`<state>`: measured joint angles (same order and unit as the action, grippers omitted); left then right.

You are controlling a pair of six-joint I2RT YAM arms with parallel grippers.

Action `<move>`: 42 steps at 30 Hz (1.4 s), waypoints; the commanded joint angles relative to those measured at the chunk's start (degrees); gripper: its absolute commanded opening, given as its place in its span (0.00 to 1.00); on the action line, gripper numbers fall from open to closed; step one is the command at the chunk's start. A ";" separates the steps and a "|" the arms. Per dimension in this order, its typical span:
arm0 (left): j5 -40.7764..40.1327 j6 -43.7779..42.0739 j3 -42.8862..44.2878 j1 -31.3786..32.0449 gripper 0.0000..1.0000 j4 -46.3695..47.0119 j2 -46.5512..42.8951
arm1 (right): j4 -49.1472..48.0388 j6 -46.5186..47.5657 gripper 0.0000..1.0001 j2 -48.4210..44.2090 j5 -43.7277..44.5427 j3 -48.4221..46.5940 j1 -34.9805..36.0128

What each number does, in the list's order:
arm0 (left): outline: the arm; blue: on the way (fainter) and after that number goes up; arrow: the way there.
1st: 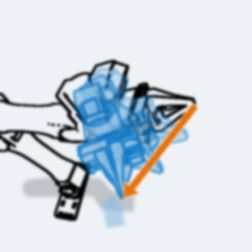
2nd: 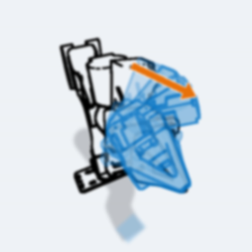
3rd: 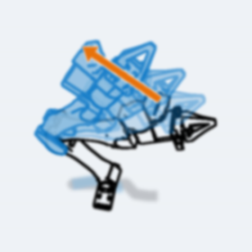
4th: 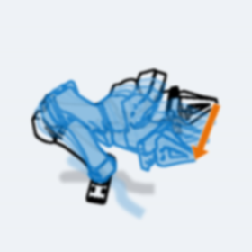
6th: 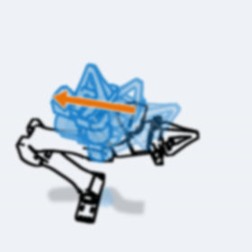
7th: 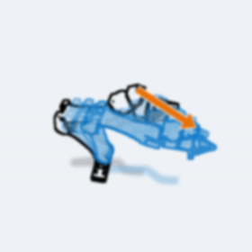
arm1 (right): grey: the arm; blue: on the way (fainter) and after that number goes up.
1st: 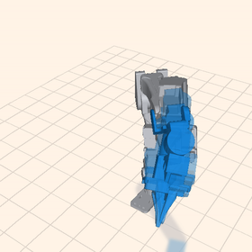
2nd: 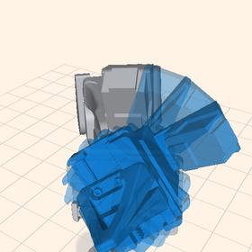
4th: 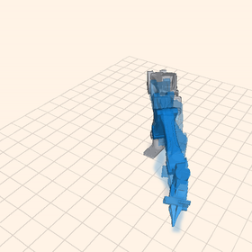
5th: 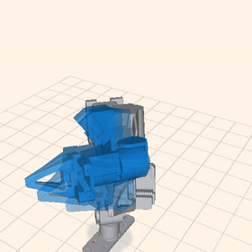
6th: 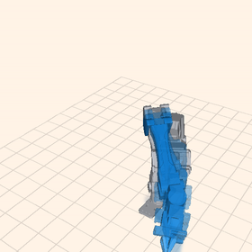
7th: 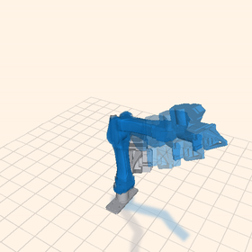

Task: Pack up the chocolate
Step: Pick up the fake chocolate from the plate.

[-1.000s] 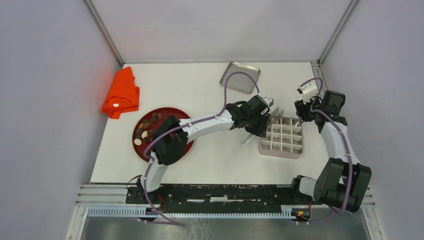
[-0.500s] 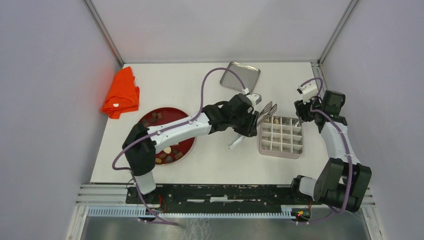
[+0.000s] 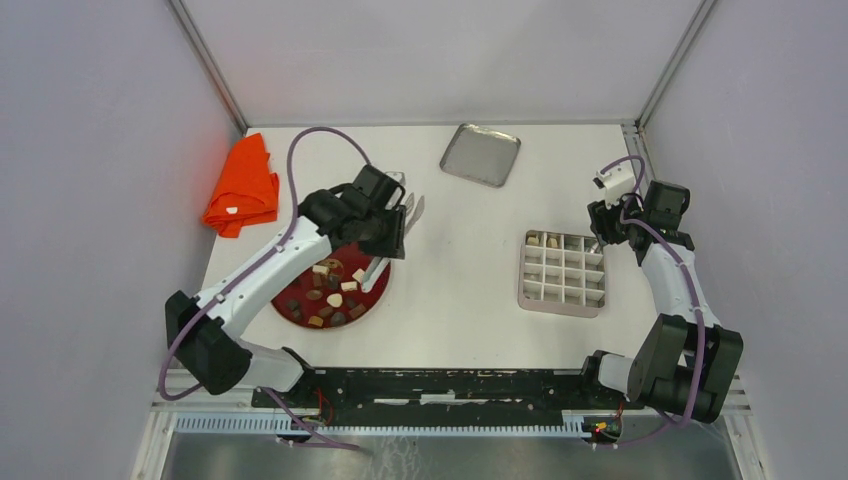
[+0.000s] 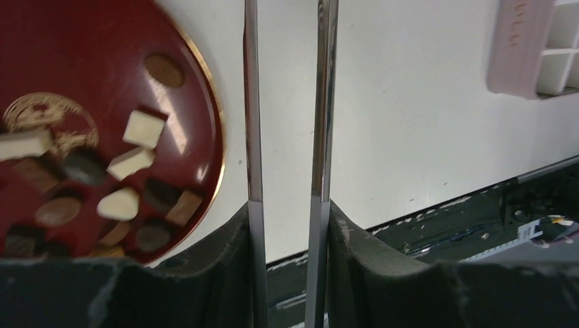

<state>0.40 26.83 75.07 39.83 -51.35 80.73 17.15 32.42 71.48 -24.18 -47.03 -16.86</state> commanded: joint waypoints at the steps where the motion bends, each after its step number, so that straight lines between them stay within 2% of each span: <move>1: -3.24 -4.75 3.65 -2.76 0.42 -17.97 -3.29 | -0.58 0.50 0.59 0.81 -1.06 -0.15 0.31; 5: -4.20 -4.58 3.92 -3.71 0.43 -24.89 -3.06 | -0.60 0.61 0.59 0.78 -1.12 -0.17 0.45; 16: -10.38 -0.22 -0.23 -3.64 0.43 -30.23 -4.00 | -0.50 0.55 0.59 0.64 -1.51 -0.26 0.62; 21: -9.93 -1.15 -3.74 -3.71 0.44 -26.64 -3.95 | -0.43 0.60 0.59 0.51 -1.66 -0.26 0.83; 31: -7.29 -4.62 -4.10 -5.72 0.46 -19.81 0.22 | -0.50 0.66 0.59 0.58 -1.47 -0.17 0.84; 42: -3.96 -2.27 -6.18 -7.45 0.46 -14.28 1.21 | -0.53 0.74 0.59 0.77 -1.30 -0.17 0.93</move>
<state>-5.78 24.82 69.89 32.67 -69.38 81.82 17.30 32.45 72.18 -24.99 -47.03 -16.16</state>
